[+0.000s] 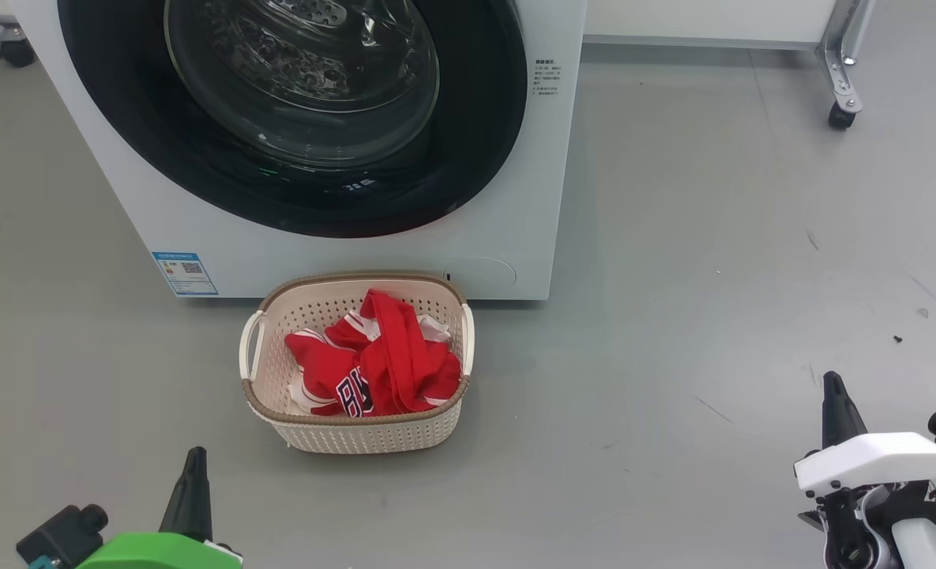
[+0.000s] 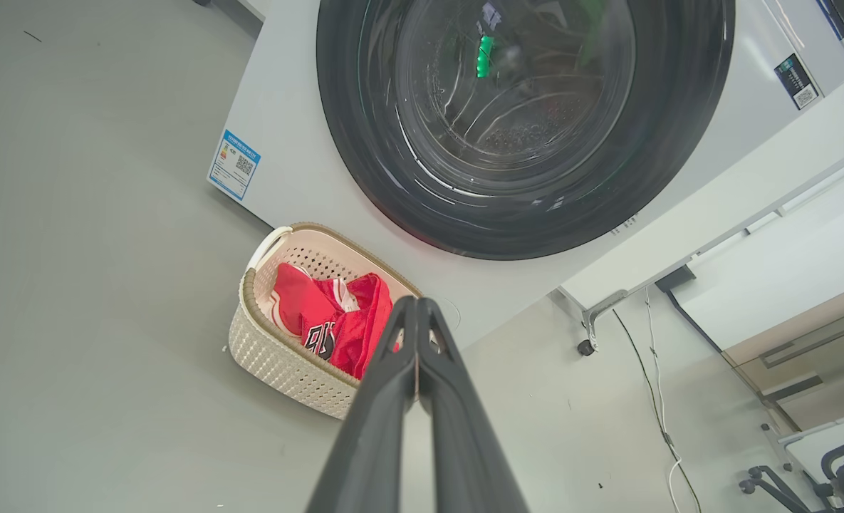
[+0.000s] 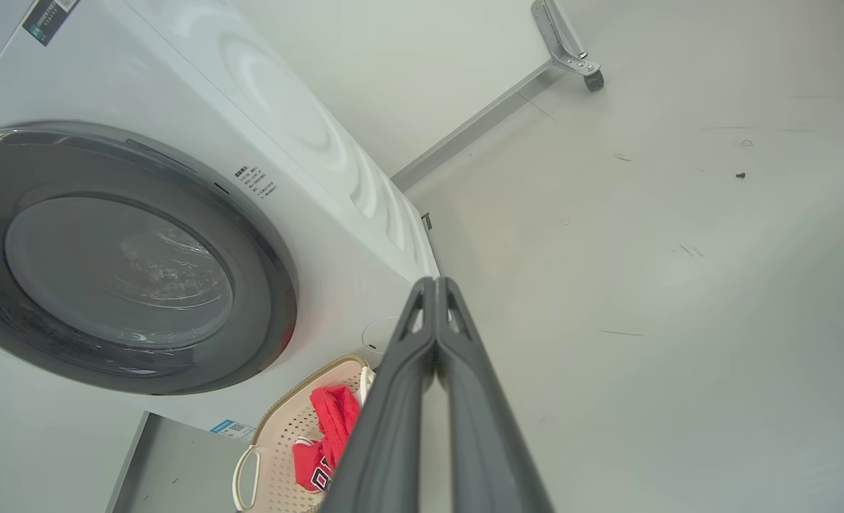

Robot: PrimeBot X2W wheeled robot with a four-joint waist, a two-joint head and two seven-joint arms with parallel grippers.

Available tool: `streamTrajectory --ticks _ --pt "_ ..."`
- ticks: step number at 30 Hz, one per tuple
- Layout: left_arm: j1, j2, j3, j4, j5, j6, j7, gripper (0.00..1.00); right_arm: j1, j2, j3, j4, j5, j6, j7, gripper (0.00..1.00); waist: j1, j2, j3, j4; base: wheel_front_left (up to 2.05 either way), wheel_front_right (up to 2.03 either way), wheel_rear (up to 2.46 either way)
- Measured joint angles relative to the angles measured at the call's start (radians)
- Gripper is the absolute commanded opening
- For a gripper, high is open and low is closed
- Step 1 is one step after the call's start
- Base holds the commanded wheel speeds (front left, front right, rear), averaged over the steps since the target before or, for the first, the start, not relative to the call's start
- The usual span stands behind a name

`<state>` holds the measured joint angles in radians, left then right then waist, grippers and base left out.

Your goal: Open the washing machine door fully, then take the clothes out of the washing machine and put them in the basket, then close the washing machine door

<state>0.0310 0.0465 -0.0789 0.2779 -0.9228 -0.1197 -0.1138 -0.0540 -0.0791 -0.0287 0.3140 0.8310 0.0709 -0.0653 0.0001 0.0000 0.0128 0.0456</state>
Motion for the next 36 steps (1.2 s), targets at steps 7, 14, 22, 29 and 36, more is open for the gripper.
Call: streamTrajectory --ticks 7,14,22,29,36 --pt "-0.011 0.0 0.011 0.0 -0.06 0.0 0.021 0.0 0.0 0.003 -0.01 -0.001 0.064 0.007 0.018 0.0 0.0 0.0 -0.001 -0.004 0.0 0.0 0.0" --pt "-0.012 0.001 0.02 0.0 -0.128 0.0 0.041 0.0 0.0 0.009 -0.023 -0.002 0.14 0.01 0.034 0.0 0.0 0.0 -0.002 -0.009 0.0 0.0 0.0" --pt "-0.027 0.001 0.039 0.0 -0.205 0.0 0.062 0.0 -0.001 0.013 -0.034 -0.007 0.226 0.016 0.055 0.0 0.0 0.0 -0.003 -0.014 0.0 0.0 0.0" --pt "-0.034 0.001 0.048 0.0 -0.278 0.0 0.08 0.0 -0.001 0.016 -0.047 -0.009 0.3 0.021 0.075 0.0 0.0 0.0 -0.004 -0.018 0.0 0.0 0.0" --pt "-0.037 0.001 0.06 0.001 -0.349 0.0 0.101 0.0 -0.001 0.018 -0.058 -0.012 0.373 0.025 0.091 0.0 0.0 0.0 -0.005 -0.023 0.0 0.0 0.0"
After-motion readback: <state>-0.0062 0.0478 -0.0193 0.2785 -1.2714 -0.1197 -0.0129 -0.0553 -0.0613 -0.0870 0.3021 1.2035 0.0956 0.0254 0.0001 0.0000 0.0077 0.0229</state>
